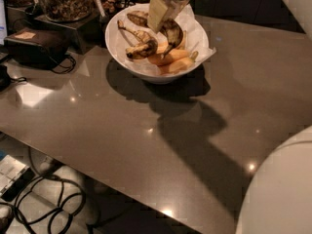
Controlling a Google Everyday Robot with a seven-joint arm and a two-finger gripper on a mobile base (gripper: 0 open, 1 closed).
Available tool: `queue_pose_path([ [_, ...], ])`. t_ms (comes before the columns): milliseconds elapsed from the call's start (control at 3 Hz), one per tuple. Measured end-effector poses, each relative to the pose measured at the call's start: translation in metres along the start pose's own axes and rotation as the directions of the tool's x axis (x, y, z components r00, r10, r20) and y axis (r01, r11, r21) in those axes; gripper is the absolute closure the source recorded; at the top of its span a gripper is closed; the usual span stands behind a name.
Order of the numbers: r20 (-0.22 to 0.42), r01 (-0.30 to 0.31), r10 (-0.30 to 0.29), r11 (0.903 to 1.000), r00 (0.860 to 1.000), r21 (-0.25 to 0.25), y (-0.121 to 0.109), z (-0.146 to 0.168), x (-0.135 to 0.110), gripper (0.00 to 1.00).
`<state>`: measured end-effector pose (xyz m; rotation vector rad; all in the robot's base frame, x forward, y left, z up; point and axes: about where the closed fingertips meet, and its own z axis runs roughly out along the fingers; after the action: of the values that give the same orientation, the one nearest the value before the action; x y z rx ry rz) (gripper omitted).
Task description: Pick banana from white bowl
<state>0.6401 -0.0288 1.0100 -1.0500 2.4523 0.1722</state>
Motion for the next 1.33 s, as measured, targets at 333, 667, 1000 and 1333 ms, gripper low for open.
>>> queue_pose_path([
  [333, 0.034, 0.049, -0.049, 0.9988, 0.998, -0.003, 0.033, -0.026, 0.007, 1.0],
  [667, 0.034, 0.049, -0.049, 0.9988, 0.998, -0.004, 0.033, -0.026, 0.007, 1.0],
  [1000, 0.039, 0.068, -0.067, 0.9974, 0.997, -0.022, 0.052, -0.032, 0.006, 1.0],
  [1333, 0.045, 0.103, -0.101, 0.9937, 0.994, -0.046, 0.072, -0.035, 0.002, 1.0],
])
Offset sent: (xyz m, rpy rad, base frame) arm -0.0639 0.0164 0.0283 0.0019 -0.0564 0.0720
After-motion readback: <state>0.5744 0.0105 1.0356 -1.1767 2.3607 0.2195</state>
